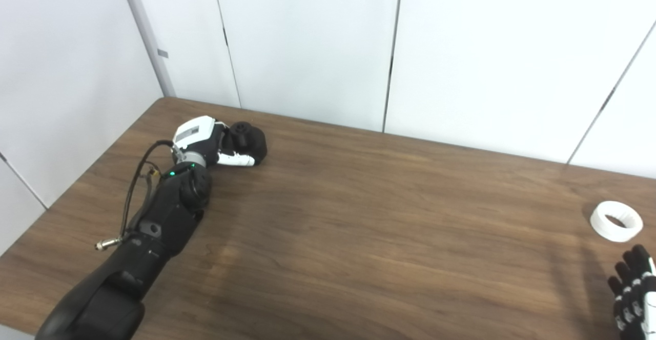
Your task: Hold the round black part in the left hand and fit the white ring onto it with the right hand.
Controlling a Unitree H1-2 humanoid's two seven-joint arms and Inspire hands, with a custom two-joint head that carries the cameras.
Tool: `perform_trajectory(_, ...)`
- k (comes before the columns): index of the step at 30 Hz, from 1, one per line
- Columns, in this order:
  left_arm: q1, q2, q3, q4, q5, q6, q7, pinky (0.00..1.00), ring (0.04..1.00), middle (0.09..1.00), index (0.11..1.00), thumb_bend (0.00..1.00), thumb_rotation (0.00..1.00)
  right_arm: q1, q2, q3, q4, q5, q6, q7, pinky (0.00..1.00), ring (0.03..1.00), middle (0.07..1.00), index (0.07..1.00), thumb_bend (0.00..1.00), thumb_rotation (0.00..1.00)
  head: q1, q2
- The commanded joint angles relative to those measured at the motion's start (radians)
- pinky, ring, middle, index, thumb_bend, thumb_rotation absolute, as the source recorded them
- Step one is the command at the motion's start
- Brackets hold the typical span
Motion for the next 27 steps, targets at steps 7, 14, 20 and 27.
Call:
perform_trajectory(7,-0.053,0.017,0.020,-0.001,-0.001,-0.043,0.055,0.98,1.000,0.956,0.730,0.90,0.47,-0.017,-0.002,-0.009,0.008,0.004,-0.050,0.006,1.00,1.000,1.000,0.996,0.41,0.95,0.003,0.001)
perform_trajectory(14,-0.058,0.011,0.024,0.007,0.002,-0.034,0.060,0.99,1.000,0.959,0.814,0.99,0.54,-0.018,0.001,-0.011,0.016,0.013,-0.057,0.007,1.00,1.000,1.000,0.987,0.42,0.91,0.006,0.003)
perform_trajectory(20,-0.061,0.005,0.024,0.013,-0.003,-0.038,0.059,0.98,1.000,0.966,0.860,1.00,0.55,-0.019,-0.002,-0.009,0.020,0.018,-0.069,0.015,1.00,1.000,1.000,0.989,0.42,0.93,0.005,0.002)
perform_trajectory(27,-0.062,-0.004,0.027,0.008,-0.016,-0.034,0.053,0.99,1.000,0.975,0.862,1.00,0.53,-0.019,-0.002,-0.012,0.021,0.032,-0.071,0.017,1.00,1.000,1.000,0.990,0.43,0.93,0.005,0.002)
